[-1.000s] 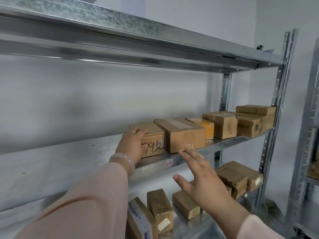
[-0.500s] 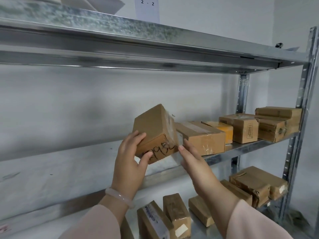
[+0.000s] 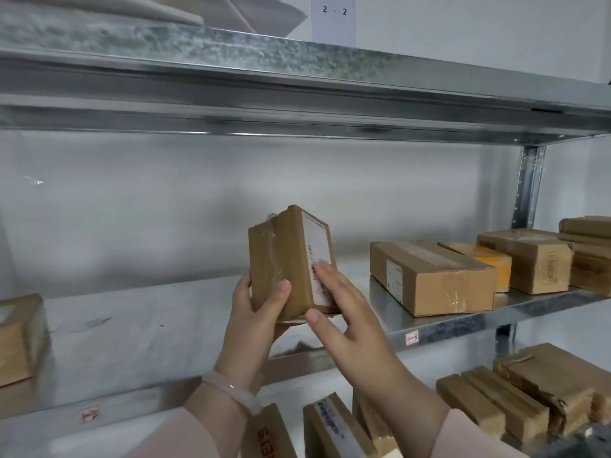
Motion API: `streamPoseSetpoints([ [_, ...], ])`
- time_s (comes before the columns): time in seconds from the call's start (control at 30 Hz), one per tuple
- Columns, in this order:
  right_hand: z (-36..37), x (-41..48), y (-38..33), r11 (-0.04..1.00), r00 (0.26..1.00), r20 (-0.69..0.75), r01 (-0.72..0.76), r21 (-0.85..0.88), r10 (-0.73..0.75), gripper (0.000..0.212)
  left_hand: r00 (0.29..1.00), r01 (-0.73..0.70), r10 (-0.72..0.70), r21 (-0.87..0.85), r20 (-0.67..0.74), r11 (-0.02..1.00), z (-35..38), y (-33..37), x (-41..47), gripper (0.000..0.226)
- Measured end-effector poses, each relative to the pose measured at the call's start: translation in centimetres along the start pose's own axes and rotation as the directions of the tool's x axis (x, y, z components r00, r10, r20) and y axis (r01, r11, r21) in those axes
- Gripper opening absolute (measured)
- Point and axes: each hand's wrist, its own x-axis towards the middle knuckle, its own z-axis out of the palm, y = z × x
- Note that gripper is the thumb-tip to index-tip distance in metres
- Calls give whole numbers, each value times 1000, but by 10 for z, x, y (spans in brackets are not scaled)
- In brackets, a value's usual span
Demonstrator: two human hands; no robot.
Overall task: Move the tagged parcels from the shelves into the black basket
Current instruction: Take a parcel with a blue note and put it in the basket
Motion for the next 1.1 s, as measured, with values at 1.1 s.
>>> streamPoseSetpoints([
  [1.1, 23, 13, 14, 975, 990, 26, -134, -175, 141, 52, 985, 137, -171, 717, -25, 683, -69, 45, 36, 28],
])
